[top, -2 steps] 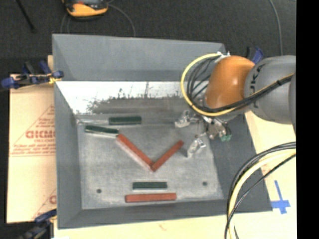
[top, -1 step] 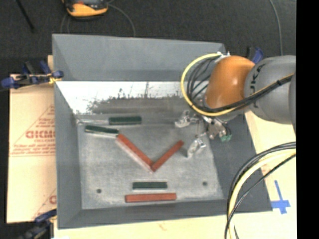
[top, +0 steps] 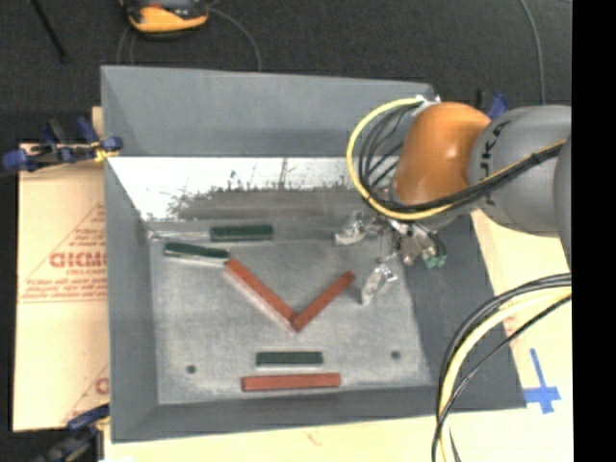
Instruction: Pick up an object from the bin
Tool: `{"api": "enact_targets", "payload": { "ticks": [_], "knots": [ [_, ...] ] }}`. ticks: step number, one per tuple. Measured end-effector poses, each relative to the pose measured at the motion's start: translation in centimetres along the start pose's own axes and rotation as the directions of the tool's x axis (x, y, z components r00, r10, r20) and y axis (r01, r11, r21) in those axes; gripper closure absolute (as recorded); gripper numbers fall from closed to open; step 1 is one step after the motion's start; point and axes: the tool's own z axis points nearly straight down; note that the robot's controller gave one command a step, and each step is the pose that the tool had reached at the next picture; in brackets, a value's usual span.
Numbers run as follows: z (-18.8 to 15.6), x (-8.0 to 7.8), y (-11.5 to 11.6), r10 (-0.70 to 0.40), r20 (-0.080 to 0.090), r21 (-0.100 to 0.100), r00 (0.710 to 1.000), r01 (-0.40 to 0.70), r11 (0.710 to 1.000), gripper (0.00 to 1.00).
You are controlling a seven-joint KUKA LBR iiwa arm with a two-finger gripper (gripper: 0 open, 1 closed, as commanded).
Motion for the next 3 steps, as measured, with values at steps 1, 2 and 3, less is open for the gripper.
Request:
{"api": "enact_targets", "payload": {
  "ticks": [1,2,3],
  "knots": [
    [-0.4,2.9,5.2,-0.197,-0.017,0.002,0.98,0.197,0.98,1.0],
    [-0.4,2.9,5.2,-0.197,-0.016,0.003,0.98,0.197,0.98,1.0],
    [-17.8,3.3,7.7,-0.209,0.0,0.0,0.978,0.209,0.978,1.0]
  ]
}}
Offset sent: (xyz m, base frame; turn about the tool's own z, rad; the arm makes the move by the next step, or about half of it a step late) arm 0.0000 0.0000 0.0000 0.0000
